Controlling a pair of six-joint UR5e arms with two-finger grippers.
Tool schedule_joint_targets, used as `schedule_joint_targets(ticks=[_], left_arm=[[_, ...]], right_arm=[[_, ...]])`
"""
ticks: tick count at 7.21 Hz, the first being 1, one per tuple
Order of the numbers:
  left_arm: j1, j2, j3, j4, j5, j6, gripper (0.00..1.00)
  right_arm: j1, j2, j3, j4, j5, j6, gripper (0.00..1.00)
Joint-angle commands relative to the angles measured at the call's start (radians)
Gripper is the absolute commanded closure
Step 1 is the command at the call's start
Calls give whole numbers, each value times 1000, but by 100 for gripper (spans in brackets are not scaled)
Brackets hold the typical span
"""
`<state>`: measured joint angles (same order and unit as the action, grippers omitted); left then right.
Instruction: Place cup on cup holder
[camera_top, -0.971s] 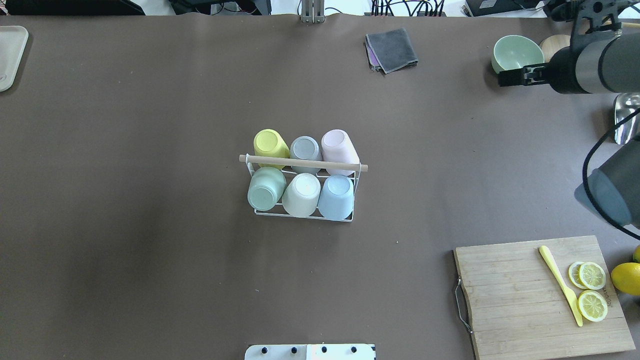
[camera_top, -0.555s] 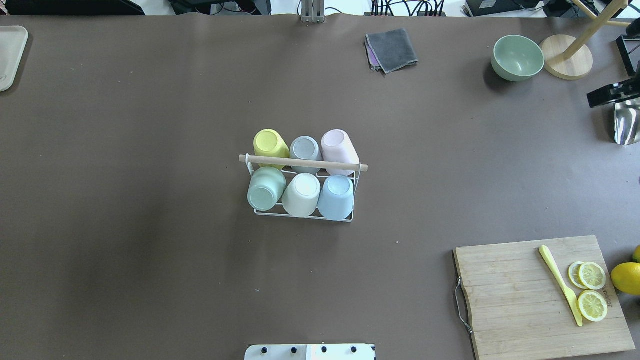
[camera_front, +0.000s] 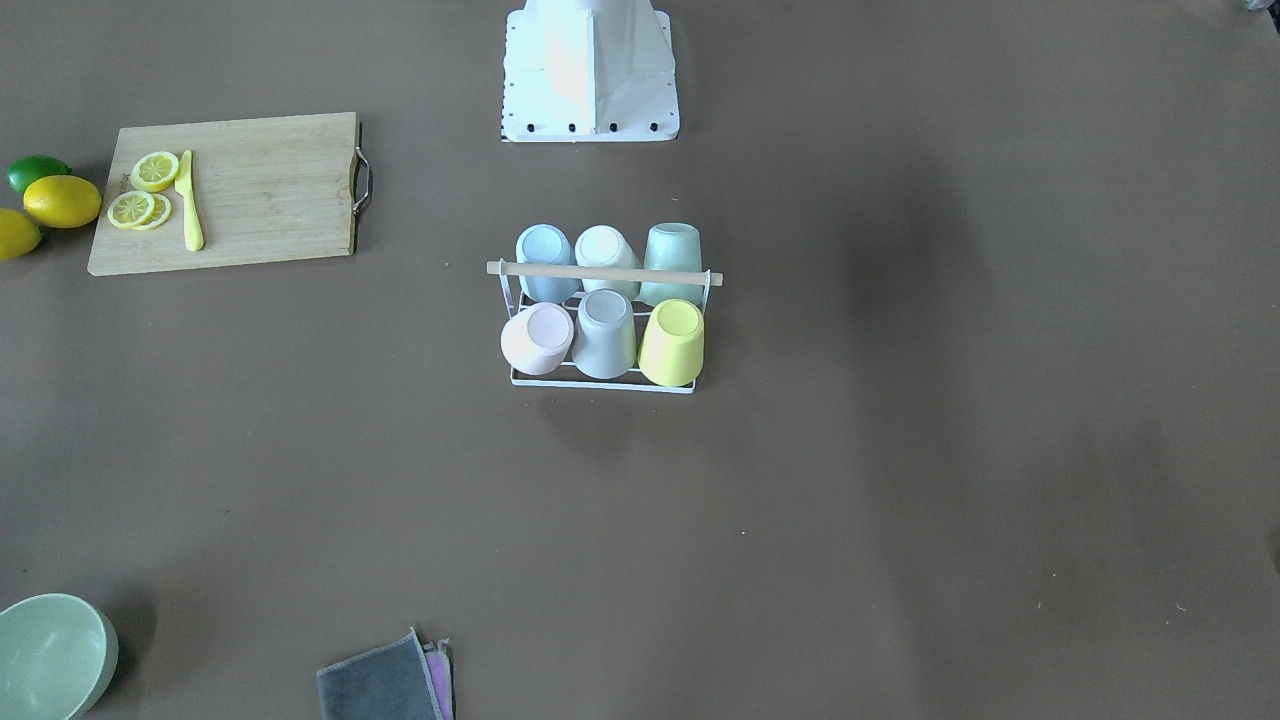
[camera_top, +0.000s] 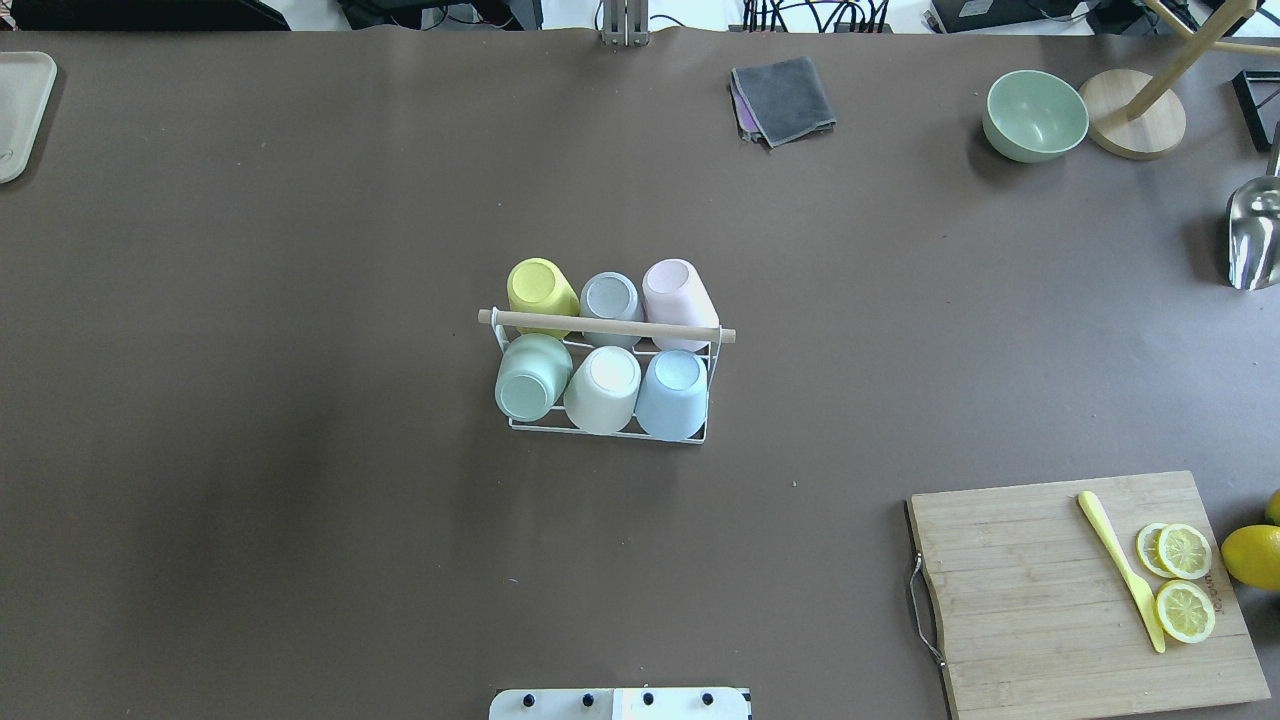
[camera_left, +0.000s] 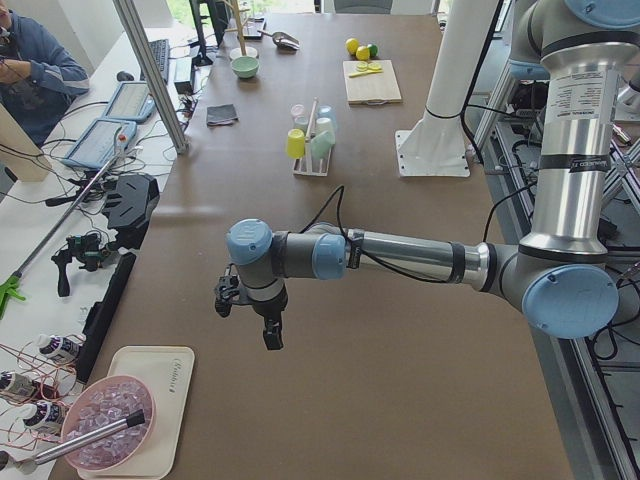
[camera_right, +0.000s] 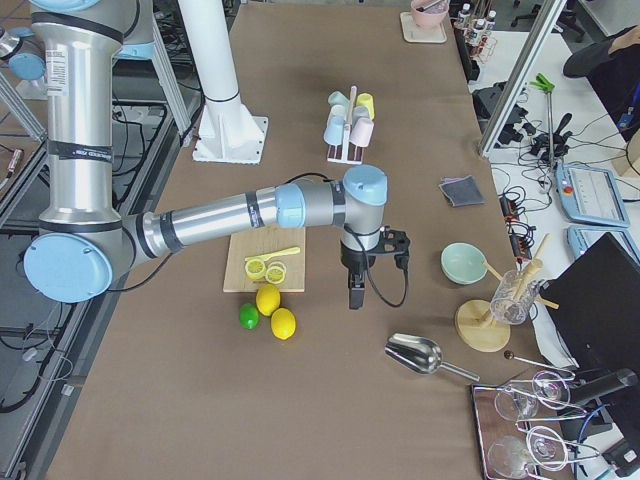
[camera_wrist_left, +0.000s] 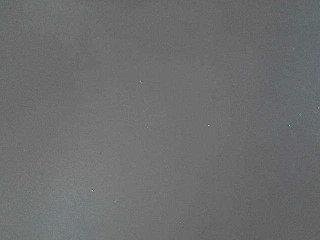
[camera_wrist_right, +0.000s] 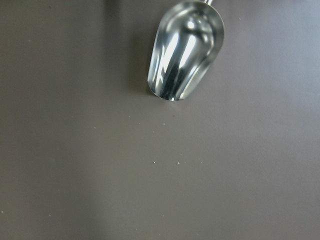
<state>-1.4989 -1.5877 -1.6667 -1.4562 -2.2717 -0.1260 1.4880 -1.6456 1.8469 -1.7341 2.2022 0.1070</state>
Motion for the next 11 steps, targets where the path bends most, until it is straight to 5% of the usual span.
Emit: schedule_joint_targets(ticks=[1, 3, 11], left_arm=[[-3, 6, -36, 0, 3, -3, 2], [-4, 6, -45, 1, 0, -3, 2], [-4, 6, -47, -3, -2, -1, 2]], right_arm=[[104, -5, -202, 8, 189, -87, 0], [104, -10, -222, 91, 185, -82, 0], [98, 15, -224, 91, 168, -73, 0]])
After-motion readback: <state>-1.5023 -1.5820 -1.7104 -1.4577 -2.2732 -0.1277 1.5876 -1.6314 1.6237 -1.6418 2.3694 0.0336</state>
